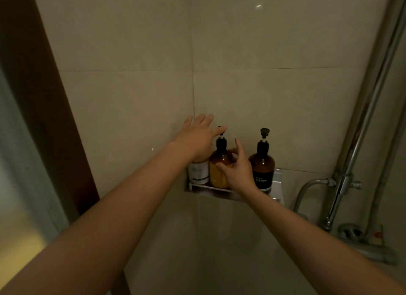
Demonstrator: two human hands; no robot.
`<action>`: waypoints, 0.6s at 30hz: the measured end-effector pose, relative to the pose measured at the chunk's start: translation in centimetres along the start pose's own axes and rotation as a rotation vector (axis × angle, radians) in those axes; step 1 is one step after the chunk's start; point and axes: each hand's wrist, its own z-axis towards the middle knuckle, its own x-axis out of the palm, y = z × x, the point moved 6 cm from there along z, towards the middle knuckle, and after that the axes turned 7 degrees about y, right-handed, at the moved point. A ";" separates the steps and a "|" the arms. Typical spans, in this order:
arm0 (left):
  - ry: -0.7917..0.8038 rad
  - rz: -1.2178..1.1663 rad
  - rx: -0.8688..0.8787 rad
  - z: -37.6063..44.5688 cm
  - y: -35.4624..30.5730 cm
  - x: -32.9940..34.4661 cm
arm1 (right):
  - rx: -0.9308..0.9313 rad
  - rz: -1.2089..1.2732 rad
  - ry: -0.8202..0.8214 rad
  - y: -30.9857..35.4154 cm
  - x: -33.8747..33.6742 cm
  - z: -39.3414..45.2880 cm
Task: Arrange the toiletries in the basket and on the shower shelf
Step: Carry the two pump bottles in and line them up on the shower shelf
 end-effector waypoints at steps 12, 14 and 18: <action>0.005 -0.034 -0.002 0.0 0.1 0.0 | 0.023 -0.059 0.026 0.2 0.2 -0.2; -0.004 -0.043 0.001 0.0 0.0 0.0 | 0.044 -0.051 0.019 0.2 -0.1 -0.2; -0.011 -0.049 0.011 0.0 0.1 -0.2 | 0.055 -0.125 0.024 0.5 0.3 0.1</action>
